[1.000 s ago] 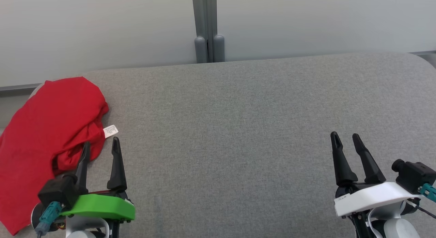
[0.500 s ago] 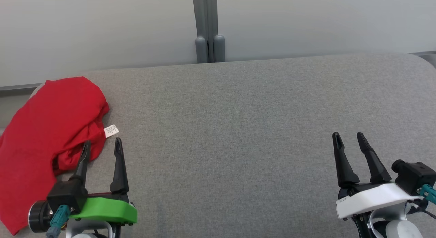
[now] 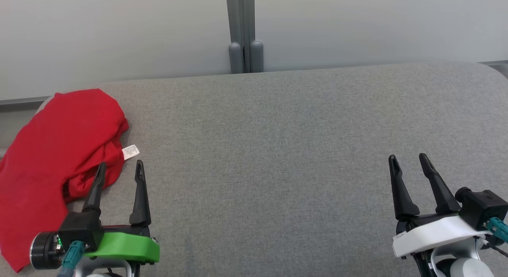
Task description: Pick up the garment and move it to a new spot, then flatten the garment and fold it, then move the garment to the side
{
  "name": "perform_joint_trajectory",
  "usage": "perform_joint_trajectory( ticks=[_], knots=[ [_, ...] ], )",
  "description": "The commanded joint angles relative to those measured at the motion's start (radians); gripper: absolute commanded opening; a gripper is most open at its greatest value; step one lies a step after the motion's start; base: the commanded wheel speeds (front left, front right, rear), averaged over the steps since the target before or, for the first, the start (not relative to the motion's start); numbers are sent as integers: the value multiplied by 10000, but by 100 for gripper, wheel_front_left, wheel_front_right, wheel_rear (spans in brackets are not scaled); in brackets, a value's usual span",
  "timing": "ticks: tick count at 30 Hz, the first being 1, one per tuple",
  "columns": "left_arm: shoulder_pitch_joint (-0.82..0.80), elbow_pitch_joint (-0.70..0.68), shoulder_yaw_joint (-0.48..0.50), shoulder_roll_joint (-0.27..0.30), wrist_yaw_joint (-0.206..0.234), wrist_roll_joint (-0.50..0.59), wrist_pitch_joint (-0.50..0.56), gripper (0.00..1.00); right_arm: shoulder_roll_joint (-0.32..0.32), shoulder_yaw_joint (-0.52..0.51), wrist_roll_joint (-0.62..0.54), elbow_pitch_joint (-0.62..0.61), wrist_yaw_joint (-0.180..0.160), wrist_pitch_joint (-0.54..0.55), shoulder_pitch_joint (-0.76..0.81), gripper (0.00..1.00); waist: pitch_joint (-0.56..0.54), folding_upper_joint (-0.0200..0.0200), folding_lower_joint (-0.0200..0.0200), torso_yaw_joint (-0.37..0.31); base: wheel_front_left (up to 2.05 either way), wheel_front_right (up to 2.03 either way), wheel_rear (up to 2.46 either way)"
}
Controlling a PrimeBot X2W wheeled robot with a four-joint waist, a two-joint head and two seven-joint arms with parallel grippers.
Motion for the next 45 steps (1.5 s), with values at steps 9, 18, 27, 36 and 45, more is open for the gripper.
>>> perform_joint_trajectory(
  ticks=[9,18,27,36,45],
  knots=[
    [224,-267,61,167,-91,-109,182,100,-47,-144,-345,-149,4,57,159,100,0,0,0,25,0,0,0],
    [228,-296,87,242,-221,-443,494,100,-46,-246,-147,-51,4,134,171,100,-15,0,0,42,0,0,0],
    [268,-286,32,275,-111,-456,502,100,-46,-229,-84,-31,2,187,202,100,-33,0,0,46,0,0,0],
    [200,-228,18,295,-30,-484,448,100,-46,-192,-44,-41,4,195,224,100,-6,0,0,116,0,0,0],
    [89,-186,175,468,89,-530,460,100,-46,-95,50,3,4,141,244,100,67,0,0,599,0,0,0]
  ],
)
